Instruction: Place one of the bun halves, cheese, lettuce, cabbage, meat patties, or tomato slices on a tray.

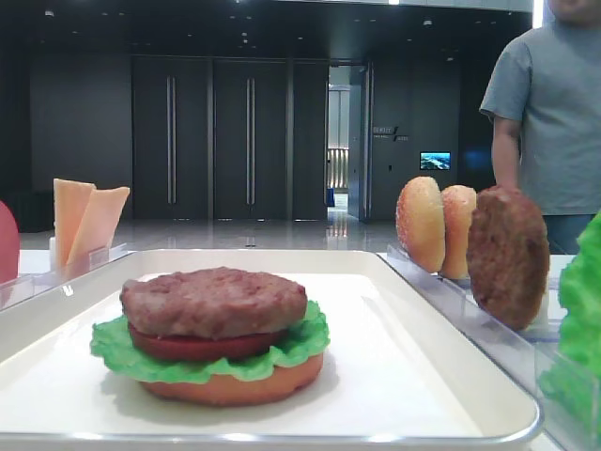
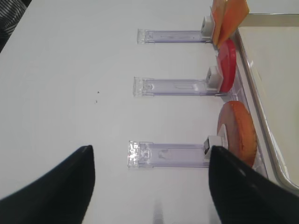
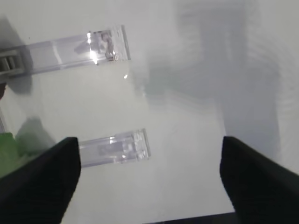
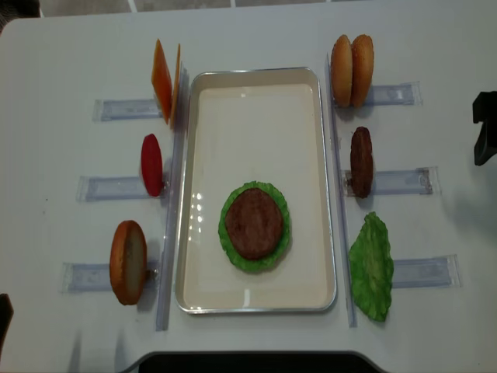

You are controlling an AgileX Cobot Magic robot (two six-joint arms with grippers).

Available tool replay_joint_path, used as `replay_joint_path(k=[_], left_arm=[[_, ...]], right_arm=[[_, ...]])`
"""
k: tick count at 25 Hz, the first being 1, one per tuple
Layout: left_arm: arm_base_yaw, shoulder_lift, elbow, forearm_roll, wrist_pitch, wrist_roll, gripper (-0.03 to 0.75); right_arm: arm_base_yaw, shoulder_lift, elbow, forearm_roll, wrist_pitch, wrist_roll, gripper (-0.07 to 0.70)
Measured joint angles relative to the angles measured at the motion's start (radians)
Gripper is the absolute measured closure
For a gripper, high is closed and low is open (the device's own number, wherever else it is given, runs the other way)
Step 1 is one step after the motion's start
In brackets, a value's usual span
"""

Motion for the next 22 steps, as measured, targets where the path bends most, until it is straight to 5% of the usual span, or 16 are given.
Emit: replay_joint_path(k=[12, 22], left_arm=[[0.0, 0.0, 0.0, 0.0, 0.0, 0.0, 0.139], [0.0, 0.0, 0.0, 0.0, 0.0, 0.0, 0.139]], right_arm=[[0.0, -0.613, 0.347, 0.025, -0.097, 0.002, 0.054], [0.0, -0.975, 0.494, 0.021, -0.138, -0.01, 0.054]])
